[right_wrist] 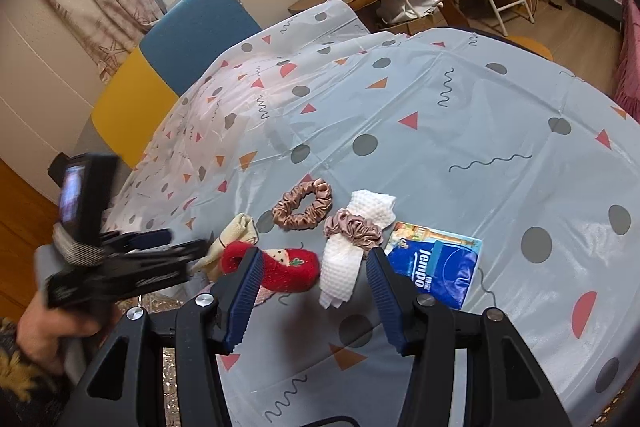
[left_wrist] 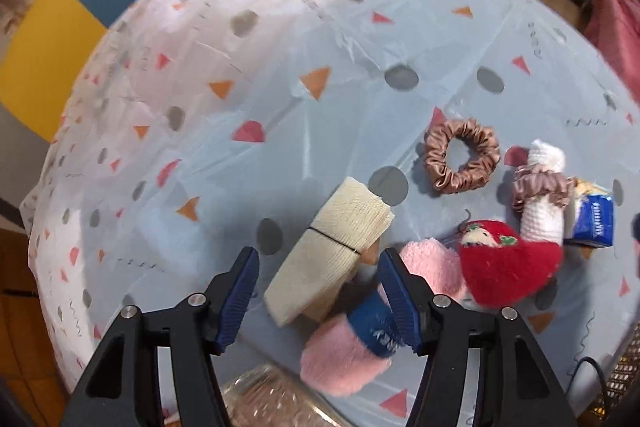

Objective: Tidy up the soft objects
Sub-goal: 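Reach the left tool to the beige rolled bandage and close on it, then grasp the brown satin scrunchie with the right tool while the left tool lifts the bandage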

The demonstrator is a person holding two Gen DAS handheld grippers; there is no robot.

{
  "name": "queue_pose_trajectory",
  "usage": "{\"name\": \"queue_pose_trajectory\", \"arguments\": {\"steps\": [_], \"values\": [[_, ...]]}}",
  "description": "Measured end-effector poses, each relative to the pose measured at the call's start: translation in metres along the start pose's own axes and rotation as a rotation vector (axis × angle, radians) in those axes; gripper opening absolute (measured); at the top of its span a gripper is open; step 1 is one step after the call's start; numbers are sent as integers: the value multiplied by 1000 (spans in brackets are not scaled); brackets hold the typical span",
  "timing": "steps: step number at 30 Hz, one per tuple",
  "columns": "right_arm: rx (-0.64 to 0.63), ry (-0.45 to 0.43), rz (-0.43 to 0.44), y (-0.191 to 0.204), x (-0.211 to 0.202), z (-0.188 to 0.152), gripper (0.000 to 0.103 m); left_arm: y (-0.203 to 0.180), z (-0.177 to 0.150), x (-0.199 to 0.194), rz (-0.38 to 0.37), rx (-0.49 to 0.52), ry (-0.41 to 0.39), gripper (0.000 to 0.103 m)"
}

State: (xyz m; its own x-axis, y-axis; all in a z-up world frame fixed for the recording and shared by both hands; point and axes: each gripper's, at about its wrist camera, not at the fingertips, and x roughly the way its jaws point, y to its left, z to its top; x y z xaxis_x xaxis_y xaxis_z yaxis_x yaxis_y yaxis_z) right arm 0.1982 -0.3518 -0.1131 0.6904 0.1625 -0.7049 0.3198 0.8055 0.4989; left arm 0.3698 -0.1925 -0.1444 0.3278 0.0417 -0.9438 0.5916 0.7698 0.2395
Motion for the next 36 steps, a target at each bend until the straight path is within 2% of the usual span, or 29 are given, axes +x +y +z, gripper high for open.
{"name": "queue_pose_trajectory", "arguments": {"steps": [7, 8, 9, 10, 15, 19, 29, 36], "values": [[25, 11, 25, -5, 0, 1, 54, -6, 12, 30, 27, 32, 41, 67], [25, 11, 25, -5, 0, 1, 54, -6, 12, 33, 24, 31, 46, 65], [25, 10, 26, -5, 0, 1, 54, -7, 11, 37, 11, 29, 54, 59], [26, 8, 27, -5, 0, 1, 54, -9, 11, 40, -2, 30, 68, 46], [16, -12, 21, -4, -3, 1, 54, -20, 4, 30, -12, 46, 27, 42], [18, -16, 9, -5, -3, 2, 54, -12, 0, 11, -27, -29, -15, 42], [3, 21, -43, -4, 8, 1, 54, 26, -6, -53, -174, -258, -119, 42], [-78, 68, -66, 13, 24, 13, 54, 64, -21, -95, -224, -379, -200, 42]]}}
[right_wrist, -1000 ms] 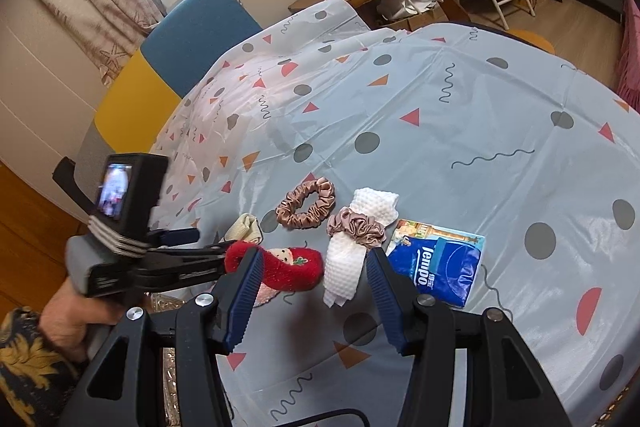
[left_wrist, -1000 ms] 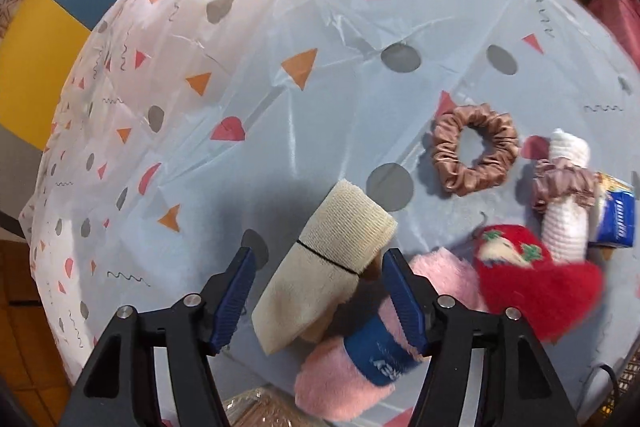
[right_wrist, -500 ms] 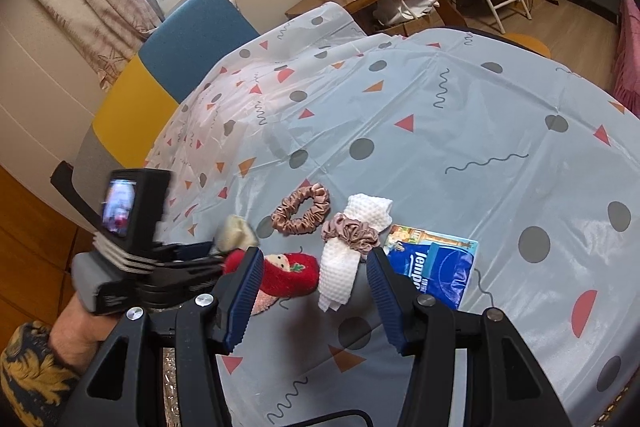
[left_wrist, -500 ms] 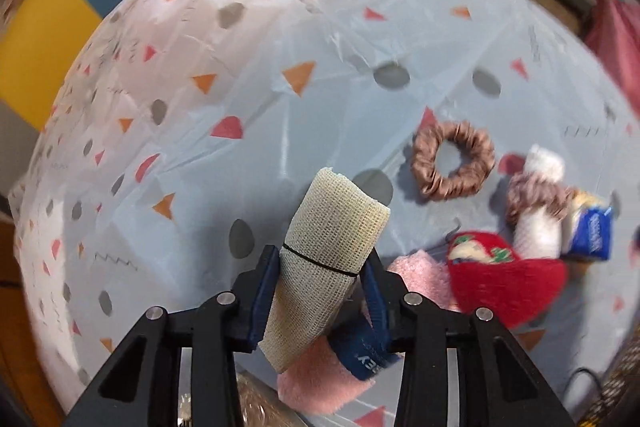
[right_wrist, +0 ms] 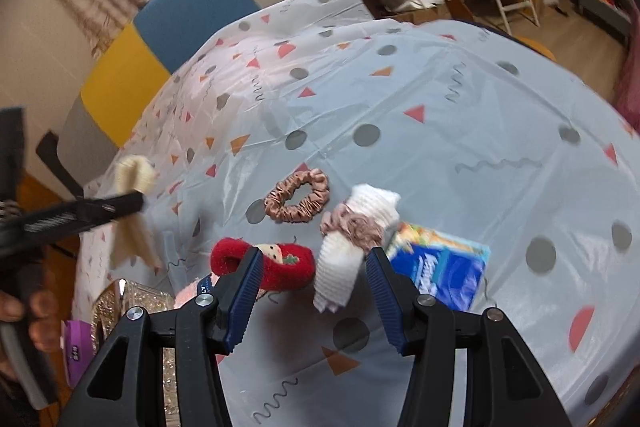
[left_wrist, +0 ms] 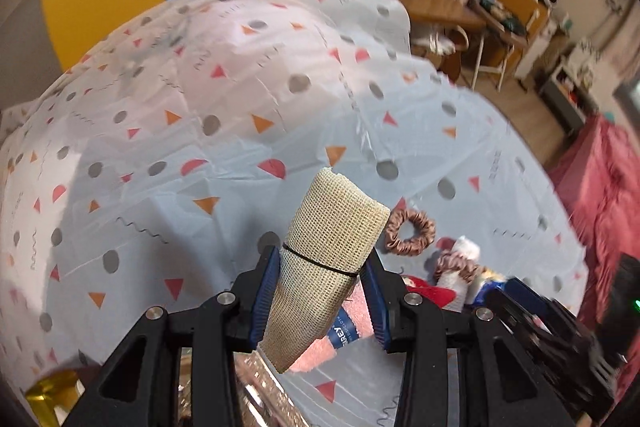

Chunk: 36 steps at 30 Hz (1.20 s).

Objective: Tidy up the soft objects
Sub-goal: 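Grasp the brown satin scrunchie with the right tool while the left tool lifts the bandage, then carry the beige bandage with the left tool into the gold tray and release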

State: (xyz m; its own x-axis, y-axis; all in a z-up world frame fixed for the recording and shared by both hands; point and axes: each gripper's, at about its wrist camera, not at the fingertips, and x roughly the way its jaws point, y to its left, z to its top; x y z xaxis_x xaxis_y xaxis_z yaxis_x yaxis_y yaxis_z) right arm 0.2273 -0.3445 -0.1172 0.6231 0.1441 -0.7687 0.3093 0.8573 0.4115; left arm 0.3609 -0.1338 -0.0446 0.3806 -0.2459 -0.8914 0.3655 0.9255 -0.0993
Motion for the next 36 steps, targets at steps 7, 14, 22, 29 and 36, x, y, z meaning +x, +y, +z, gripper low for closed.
{"name": "queue_pose_trajectory", "arguments": {"steps": [7, 14, 22, 29, 36], "values": [[-100, 65, -15, 21, 41, 45, 55, 27, -9, -46, -13, -91, -78, 42], [-210, 214, -103, 42, 113, 63, 70, 50, -17, -77, -32, -160, -120, 42], [-370, 264, -272, 63, 155, 45, 37, 66, -30, -95, -47, -210, -142, 42], [-407, 223, -220, 79, 142, 45, 17, 90, -42, -108, -48, -290, -165, 42], [-531, 79, -95, 132, 91, 41, 17, 122, -60, -134, -30, -376, -224, 42]]}}
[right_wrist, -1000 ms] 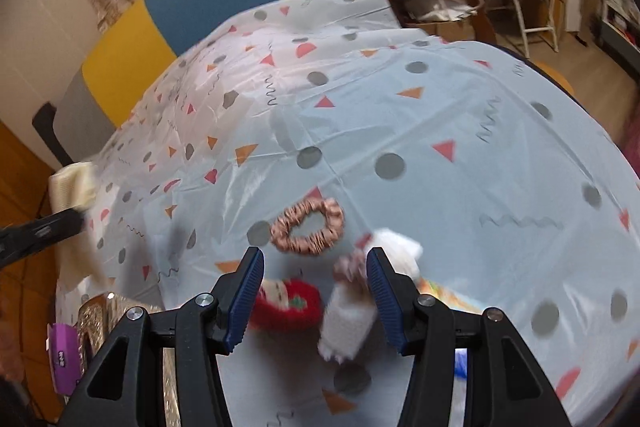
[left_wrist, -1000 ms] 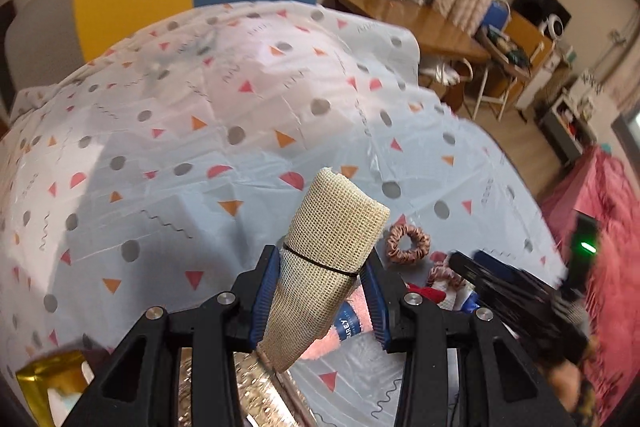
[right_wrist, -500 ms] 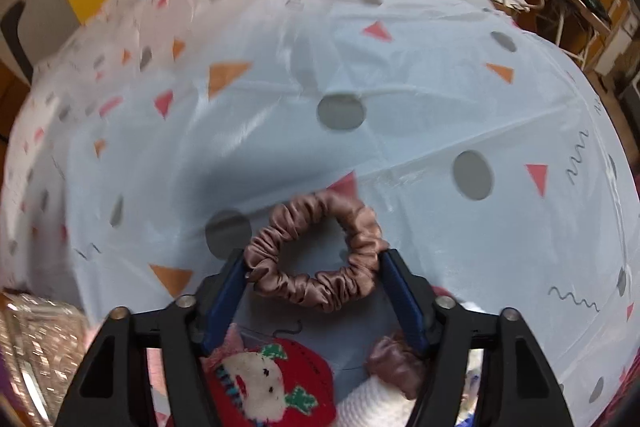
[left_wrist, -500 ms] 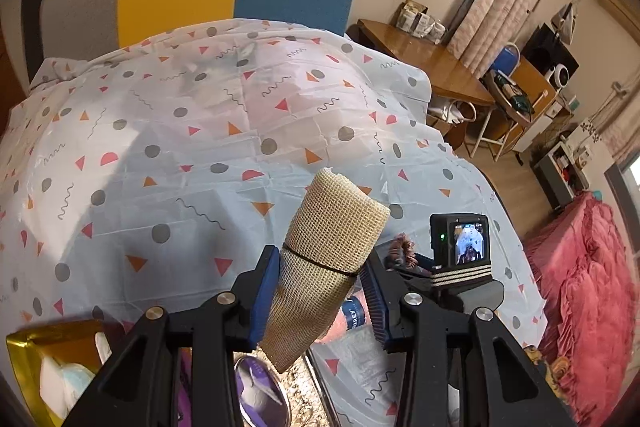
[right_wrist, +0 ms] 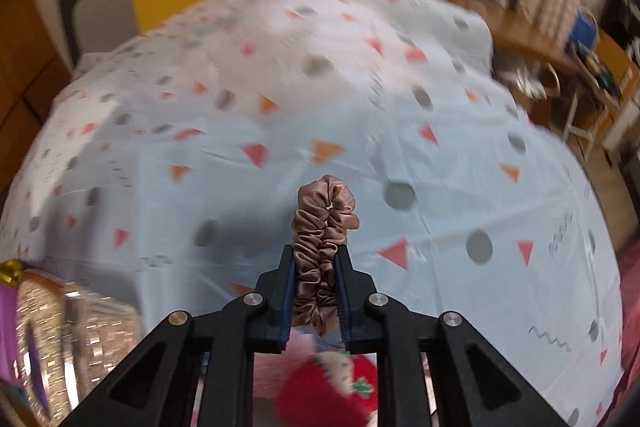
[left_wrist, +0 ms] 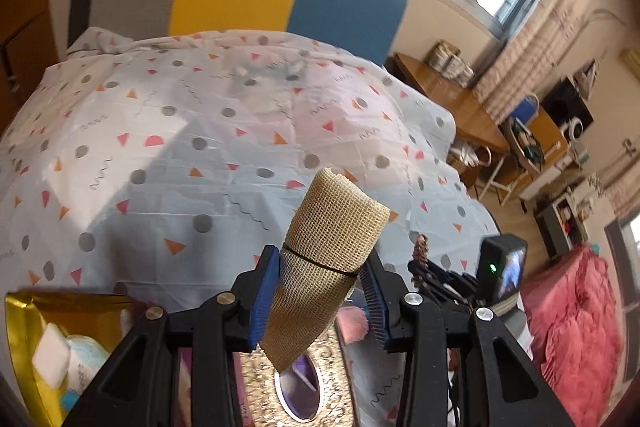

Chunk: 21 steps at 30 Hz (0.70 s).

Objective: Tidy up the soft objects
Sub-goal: 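Carry the beige bandage with the left tool into the gold tray and release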

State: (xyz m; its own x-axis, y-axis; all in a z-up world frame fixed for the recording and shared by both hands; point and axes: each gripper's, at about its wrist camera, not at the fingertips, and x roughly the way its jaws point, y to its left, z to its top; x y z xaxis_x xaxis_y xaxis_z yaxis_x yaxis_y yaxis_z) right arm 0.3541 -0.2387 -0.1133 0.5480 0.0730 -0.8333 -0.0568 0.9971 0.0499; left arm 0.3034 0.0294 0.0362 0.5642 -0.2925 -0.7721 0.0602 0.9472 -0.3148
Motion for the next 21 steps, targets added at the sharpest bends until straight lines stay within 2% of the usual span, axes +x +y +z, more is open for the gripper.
{"name": "queue_pose_trajectory", "arguments": {"steps": [4, 5, 10, 13, 17, 21], "values": [[-48, -13, 29, 22, -9, 0, 17, 27, -2, -22, 23, -40, -45, 42], [-79, -5, 50, 34, -13, -8, 17, 35, -4, -27, 27, -53, -52, 42], [-119, 23, 68, 46, -19, -28, 17, 81, -17, -54, 69, -114, -103, 42], [-130, 45, 82, 48, -23, -46, 17, 111, -29, -74, 93, -149, -141, 42], [-111, 81, 148, 45, -29, -71, 17, 148, -50, -93, 126, -191, -182, 42], [-93, 145, 169, 41, -20, -97, 17, 182, -80, -101, 159, -221, -181, 42]]}}
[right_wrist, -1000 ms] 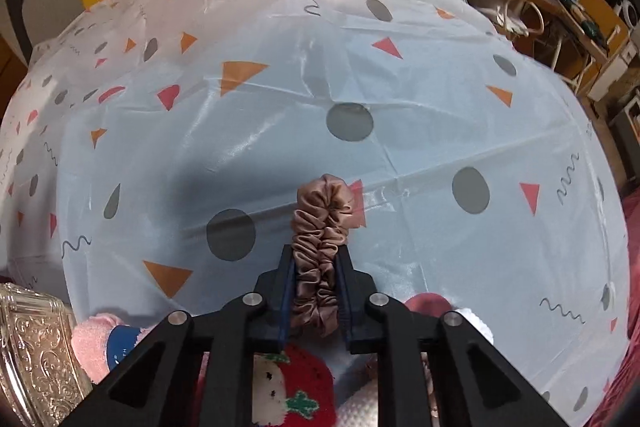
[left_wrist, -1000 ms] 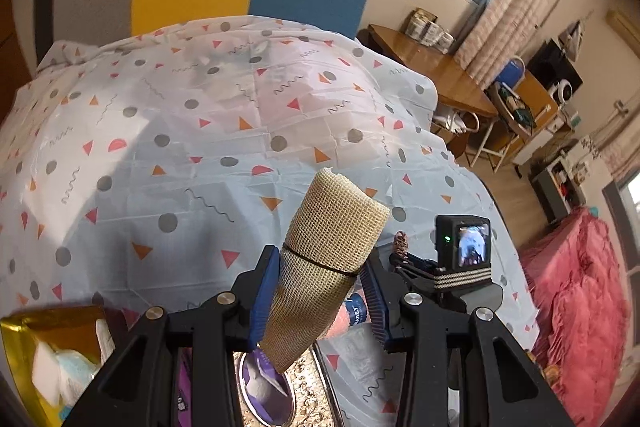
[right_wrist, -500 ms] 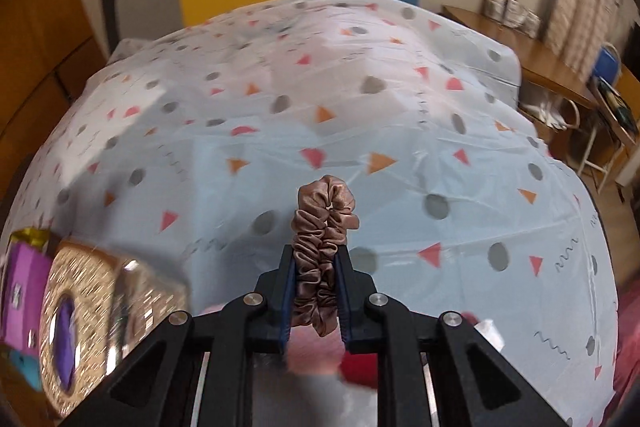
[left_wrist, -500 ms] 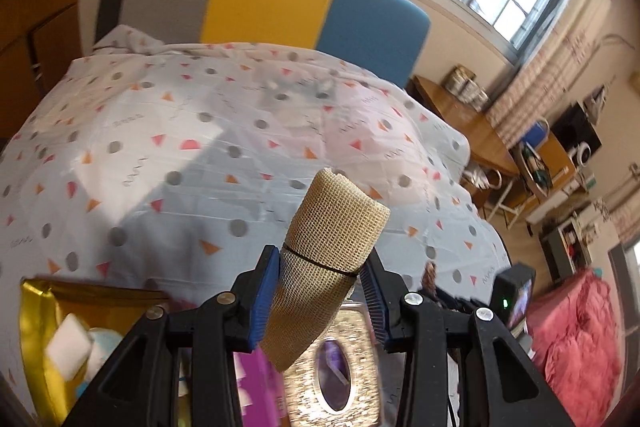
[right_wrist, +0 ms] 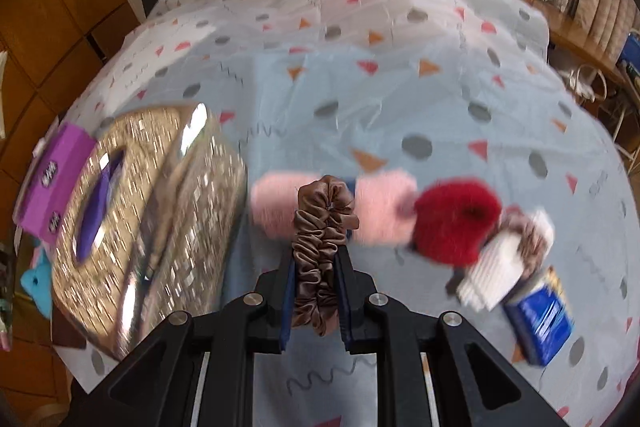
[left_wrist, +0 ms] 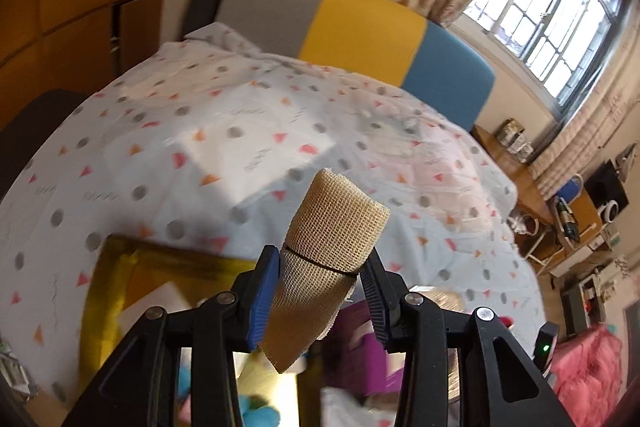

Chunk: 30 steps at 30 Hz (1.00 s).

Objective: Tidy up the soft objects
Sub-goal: 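Carry the beige bandage with the left tool into the gold tray and release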

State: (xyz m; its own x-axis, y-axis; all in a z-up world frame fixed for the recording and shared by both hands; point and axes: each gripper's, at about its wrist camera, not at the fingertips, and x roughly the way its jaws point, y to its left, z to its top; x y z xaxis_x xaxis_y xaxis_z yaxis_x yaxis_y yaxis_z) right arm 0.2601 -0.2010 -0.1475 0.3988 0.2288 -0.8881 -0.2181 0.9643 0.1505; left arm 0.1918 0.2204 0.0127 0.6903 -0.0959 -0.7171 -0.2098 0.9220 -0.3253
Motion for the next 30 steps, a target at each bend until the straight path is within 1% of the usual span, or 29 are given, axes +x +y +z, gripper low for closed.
{"name": "queue_pose_trajectory", "arguments": {"steps": [3, 5, 6, 12, 16, 18, 20, 22, 26, 27, 29, 30], "values": [[15, 31, -1, -3, 10, -8, 17, 27, -21, -2, 27, -21, 6, 42], [42, 68, -3, -7, 22, -16, 17, 48, -35, -1, 43, -55, 21, 42], [56, 103, -16, -10, 34, -22, 17, 61, -43, -1, 58, -78, 29, 42], [23, 97, -42, -5, 35, -25, 18, 130, -86, 0, 135, -214, 54, 42], [21, 92, -47, -3, 35, -27, 18, 160, -110, -7, 183, -273, 52, 42], [14, 91, -52, -2, 35, -28, 18, 169, -121, -13, 192, -295, 43, 43], [-5, 86, -61, 1, 34, -34, 19, 172, -133, -16, 207, -293, 43, 46], [-19, 83, -66, 5, 33, -38, 19, 169, -148, -14, 215, -272, 62, 46], [-23, 78, -72, 12, 34, -40, 19, 158, -168, -8, 242, -217, 79, 52], [-27, 76, -75, 11, 32, -39, 19, 155, -171, -6, 247, -202, 79, 54], [-33, 71, -80, 12, 30, -40, 19, 148, -177, -6, 268, -172, 68, 69], [-35, 70, -82, 15, 33, -41, 19, 146, -179, -7, 278, -165, 55, 71]]}}
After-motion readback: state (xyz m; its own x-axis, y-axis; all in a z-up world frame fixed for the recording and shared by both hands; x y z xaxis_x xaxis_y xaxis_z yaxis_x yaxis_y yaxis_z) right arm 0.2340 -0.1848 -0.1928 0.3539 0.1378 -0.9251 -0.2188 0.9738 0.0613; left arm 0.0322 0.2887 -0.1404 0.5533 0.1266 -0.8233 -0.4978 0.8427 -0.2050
